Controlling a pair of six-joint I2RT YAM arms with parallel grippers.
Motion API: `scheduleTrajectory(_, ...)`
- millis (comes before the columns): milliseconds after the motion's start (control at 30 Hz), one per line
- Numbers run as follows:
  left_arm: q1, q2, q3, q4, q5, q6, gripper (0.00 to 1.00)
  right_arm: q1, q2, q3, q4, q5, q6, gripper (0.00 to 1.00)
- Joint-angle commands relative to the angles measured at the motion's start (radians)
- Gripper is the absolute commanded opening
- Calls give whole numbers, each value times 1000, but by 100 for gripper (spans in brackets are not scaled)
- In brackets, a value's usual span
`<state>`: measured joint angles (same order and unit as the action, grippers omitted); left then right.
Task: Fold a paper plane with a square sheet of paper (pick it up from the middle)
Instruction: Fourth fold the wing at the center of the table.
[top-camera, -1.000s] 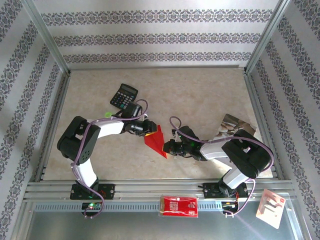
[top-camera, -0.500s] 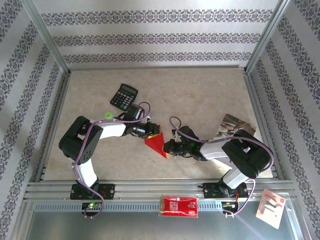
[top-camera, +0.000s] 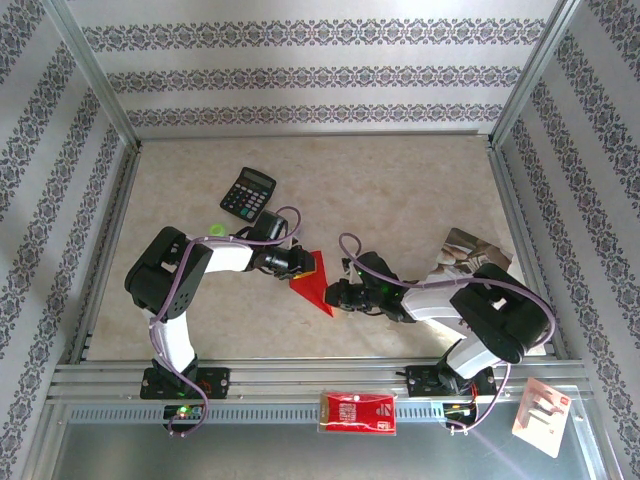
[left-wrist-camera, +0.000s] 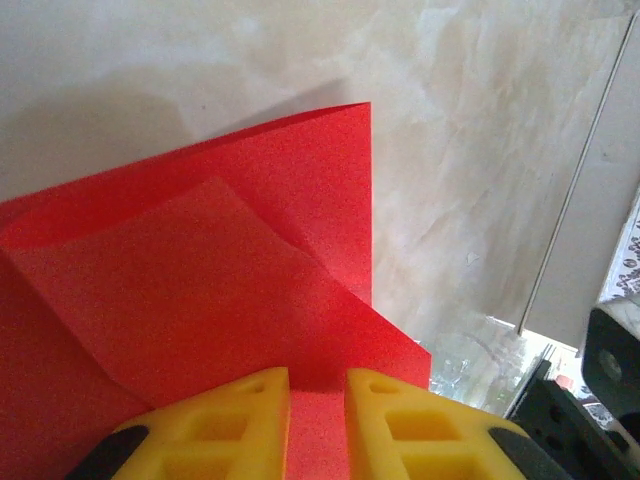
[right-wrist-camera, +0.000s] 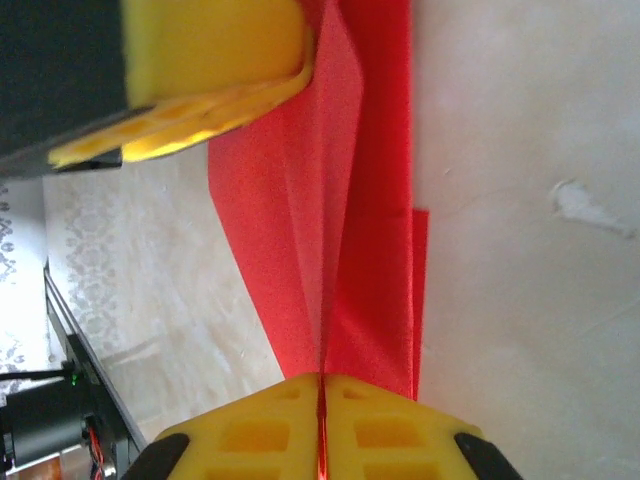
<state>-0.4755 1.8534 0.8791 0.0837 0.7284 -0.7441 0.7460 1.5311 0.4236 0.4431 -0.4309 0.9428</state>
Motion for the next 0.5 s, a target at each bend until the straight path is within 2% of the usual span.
scheduleTrajectory(0, 20, 43, 3, -32, -43, 43, 21, 37, -46, 25, -123, 44, -73, 14)
scheduleTrajectory(267, 21, 44, 1, -25, -38, 39, 21, 125, -120, 82, -368, 197, -196, 21)
scheduleTrajectory(467, 23, 49, 5, -28, -37, 42, 21, 142, -99, 124, -416, 232, -229, 21)
